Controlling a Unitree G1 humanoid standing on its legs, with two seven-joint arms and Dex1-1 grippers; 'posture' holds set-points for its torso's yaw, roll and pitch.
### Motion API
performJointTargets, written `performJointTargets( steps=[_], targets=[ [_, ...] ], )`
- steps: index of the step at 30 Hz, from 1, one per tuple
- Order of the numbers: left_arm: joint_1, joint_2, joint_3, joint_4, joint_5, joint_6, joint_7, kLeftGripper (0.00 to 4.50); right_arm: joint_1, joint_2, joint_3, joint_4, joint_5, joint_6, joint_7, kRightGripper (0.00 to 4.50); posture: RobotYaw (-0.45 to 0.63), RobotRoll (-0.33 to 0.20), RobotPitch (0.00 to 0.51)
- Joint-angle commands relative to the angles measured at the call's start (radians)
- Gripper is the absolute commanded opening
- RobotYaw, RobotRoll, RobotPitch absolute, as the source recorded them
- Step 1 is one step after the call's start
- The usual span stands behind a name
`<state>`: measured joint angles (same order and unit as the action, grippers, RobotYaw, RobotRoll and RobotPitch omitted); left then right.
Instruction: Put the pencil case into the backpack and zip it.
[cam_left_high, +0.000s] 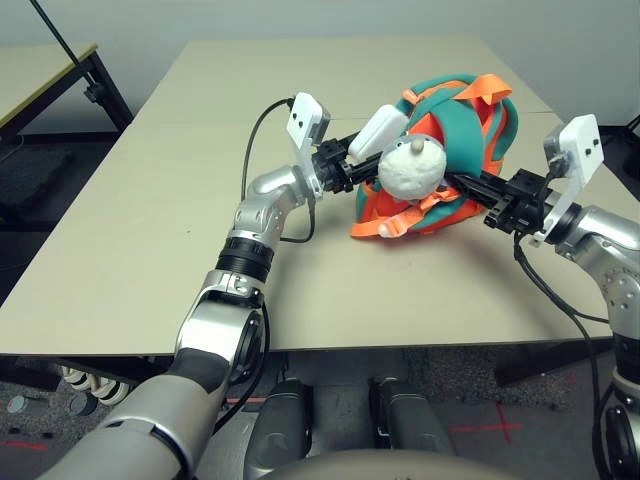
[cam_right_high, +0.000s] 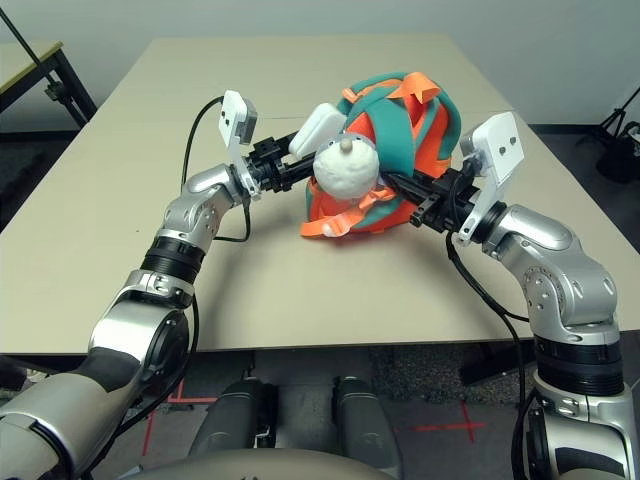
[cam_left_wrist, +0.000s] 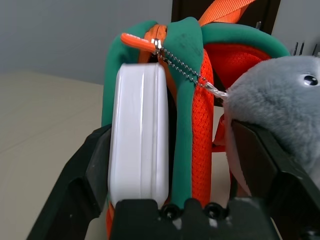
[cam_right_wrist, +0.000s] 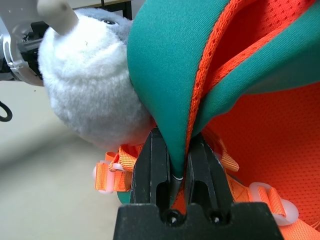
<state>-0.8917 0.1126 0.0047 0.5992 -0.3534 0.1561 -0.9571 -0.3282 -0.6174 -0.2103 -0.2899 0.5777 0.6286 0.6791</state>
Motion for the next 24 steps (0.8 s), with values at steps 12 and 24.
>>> performJointTargets(
  steps=[12, 24],
  targets=[
    [0.061, 0.194, 0.013, -0.194, -0.02, 0.141, -0.069, 4.5, -0.01, -0.009, 0.017, 0.008, -0.016, -0.024, 0.021, 0.07, 0.04, 0.0, 0.064],
    [0.017, 0.107, 0.066, -0.048, -0.001, 0.022, 0.084, 2.81, -0.02, -0.011, 0.026, 0.022, -0.027, -0.029, 0.03, 0.07, 0.04, 0.0, 0.063]
  ],
)
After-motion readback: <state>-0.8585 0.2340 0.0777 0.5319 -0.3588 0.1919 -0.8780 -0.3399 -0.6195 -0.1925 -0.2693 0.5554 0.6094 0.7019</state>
